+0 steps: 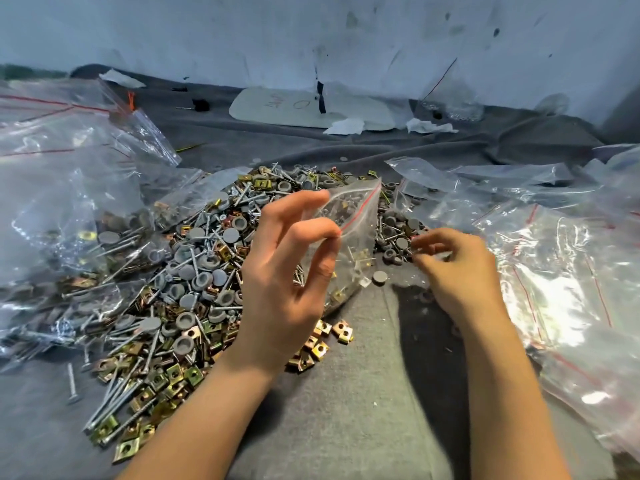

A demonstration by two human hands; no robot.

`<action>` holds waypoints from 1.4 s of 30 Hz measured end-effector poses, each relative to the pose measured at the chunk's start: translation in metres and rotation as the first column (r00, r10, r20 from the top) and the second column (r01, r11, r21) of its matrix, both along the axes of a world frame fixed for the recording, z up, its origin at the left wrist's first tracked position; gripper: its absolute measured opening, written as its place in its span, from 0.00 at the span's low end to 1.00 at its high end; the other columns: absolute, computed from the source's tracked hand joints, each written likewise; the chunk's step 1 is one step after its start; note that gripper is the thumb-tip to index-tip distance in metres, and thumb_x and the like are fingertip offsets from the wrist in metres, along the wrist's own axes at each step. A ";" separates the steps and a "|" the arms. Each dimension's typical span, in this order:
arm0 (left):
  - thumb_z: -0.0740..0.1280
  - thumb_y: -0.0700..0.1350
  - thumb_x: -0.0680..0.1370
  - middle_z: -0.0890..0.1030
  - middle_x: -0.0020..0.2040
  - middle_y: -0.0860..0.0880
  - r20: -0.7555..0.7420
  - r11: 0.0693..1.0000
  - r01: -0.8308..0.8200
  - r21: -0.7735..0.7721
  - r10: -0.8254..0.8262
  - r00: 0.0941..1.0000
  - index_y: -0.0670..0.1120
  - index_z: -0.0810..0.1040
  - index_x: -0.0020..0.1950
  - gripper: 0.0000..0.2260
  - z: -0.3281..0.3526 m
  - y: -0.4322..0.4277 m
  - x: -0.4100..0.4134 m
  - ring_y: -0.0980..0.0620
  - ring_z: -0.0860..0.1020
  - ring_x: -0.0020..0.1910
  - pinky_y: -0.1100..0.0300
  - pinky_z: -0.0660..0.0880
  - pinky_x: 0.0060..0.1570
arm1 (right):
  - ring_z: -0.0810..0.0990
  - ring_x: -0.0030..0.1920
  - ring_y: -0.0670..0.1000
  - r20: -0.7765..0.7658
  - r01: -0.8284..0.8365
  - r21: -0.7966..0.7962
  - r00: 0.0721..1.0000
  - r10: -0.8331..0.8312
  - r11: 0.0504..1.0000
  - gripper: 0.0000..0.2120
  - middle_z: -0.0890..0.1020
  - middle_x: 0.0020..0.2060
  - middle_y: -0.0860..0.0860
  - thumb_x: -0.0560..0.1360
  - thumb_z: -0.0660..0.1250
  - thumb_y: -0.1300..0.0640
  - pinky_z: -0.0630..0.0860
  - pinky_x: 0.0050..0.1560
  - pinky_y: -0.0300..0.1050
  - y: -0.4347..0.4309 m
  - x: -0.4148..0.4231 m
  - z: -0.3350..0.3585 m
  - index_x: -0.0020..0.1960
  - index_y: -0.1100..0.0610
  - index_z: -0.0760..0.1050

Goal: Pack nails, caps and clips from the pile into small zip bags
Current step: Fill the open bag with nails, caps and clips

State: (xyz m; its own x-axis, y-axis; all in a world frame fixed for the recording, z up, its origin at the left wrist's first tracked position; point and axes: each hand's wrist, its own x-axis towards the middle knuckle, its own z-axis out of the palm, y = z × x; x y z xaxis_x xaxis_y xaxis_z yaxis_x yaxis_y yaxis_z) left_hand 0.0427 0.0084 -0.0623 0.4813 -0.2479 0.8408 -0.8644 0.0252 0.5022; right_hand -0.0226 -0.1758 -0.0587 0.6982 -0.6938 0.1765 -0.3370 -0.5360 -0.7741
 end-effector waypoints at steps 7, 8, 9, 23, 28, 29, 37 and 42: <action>0.63 0.38 0.80 0.72 0.61 0.39 0.076 0.991 0.118 0.057 -0.122 0.990 0.43 0.72 0.54 0.03 -0.002 0.000 -0.001 0.47 0.73 0.65 0.52 0.72 0.65 | 0.80 0.43 0.49 0.646 -0.367 -0.078 0.690 0.328 0.927 0.08 0.83 0.39 0.44 0.70 0.72 0.59 0.74 0.45 0.41 0.041 -0.024 0.057 0.42 0.46 0.80; 0.62 0.38 0.80 0.72 0.61 0.39 0.081 0.989 0.131 0.063 -0.136 0.987 0.43 0.73 0.53 0.03 -0.003 -0.001 -0.001 0.46 0.73 0.65 0.52 0.72 0.65 | 0.80 0.45 0.51 0.633 -0.367 -0.124 0.686 0.359 0.922 0.08 0.82 0.40 0.44 0.71 0.72 0.59 0.75 0.47 0.45 0.048 -0.025 0.059 0.43 0.46 0.79; 0.62 0.38 0.80 0.72 0.61 0.39 0.085 0.988 0.138 0.067 -0.144 0.986 0.43 0.73 0.53 0.03 -0.003 -0.001 -0.001 0.46 0.73 0.65 0.52 0.71 0.65 | 0.80 0.47 0.53 0.598 -0.362 -0.175 0.700 0.391 0.916 0.09 0.82 0.40 0.44 0.71 0.72 0.60 0.74 0.50 0.50 0.054 -0.024 0.060 0.43 0.46 0.78; 0.63 0.41 0.79 0.74 0.60 0.40 -0.179 0.996 0.042 -0.078 -0.056 0.982 0.45 0.73 0.52 0.04 -0.004 0.002 0.010 0.43 0.75 0.62 0.45 0.77 0.58 | 0.78 0.37 0.41 0.235 -0.115 0.005 0.966 0.111 0.993 0.11 0.82 0.36 0.42 0.73 0.69 0.63 0.74 0.43 0.38 0.021 0.002 0.014 0.40 0.47 0.78; 0.63 0.43 0.79 0.75 0.60 0.43 -0.254 0.992 -0.010 -0.124 -0.022 0.967 0.52 0.74 0.54 0.06 -0.002 0.005 0.014 0.46 0.75 0.61 0.45 0.77 0.57 | 0.76 0.43 0.47 -0.231 -0.185 -0.067 0.959 0.166 0.980 0.09 0.82 0.44 0.50 0.72 0.72 0.62 0.68 0.45 0.37 0.017 0.016 -0.016 0.51 0.54 0.82; 0.63 0.44 0.79 0.75 0.60 0.43 -0.258 0.992 -0.018 -0.126 -0.015 0.966 0.53 0.74 0.54 0.06 -0.002 0.005 0.014 0.47 0.75 0.62 0.47 0.77 0.58 | 0.75 0.42 0.47 -0.255 -0.208 -0.087 0.950 0.180 0.974 0.08 0.81 0.42 0.49 0.71 0.72 0.62 0.67 0.44 0.37 0.017 0.016 -0.017 0.49 0.53 0.82; 0.62 0.42 0.79 0.74 0.60 0.43 -0.205 0.998 -0.007 -0.060 -0.006 0.979 0.47 0.74 0.52 0.04 -0.002 0.006 0.013 0.47 0.74 0.63 0.46 0.76 0.59 | 0.79 0.39 0.48 0.183 -0.285 0.095 0.947 0.265 0.954 0.10 0.80 0.37 0.48 0.72 0.72 0.63 0.73 0.41 0.39 0.028 0.009 0.003 0.42 0.50 0.75; 0.63 0.39 0.78 0.73 0.61 0.42 -0.002 0.999 0.033 0.030 -0.033 0.999 0.44 0.73 0.53 0.05 -0.002 0.003 0.005 0.50 0.73 0.62 0.59 0.71 0.63 | 0.80 0.41 0.45 0.645 -0.396 -0.067 0.684 0.342 0.916 0.10 0.82 0.40 0.45 0.72 0.72 0.61 0.74 0.41 0.36 0.046 -0.014 0.048 0.45 0.48 0.75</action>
State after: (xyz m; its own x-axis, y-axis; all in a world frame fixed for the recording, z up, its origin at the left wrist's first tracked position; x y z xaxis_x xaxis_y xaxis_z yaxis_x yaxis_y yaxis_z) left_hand 0.0479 0.0110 -0.0641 0.4735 -0.2890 0.8321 -0.8627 0.0386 0.5043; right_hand -0.0361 -0.1296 -0.0111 0.6437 -0.4337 0.6305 0.4561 -0.4441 -0.7712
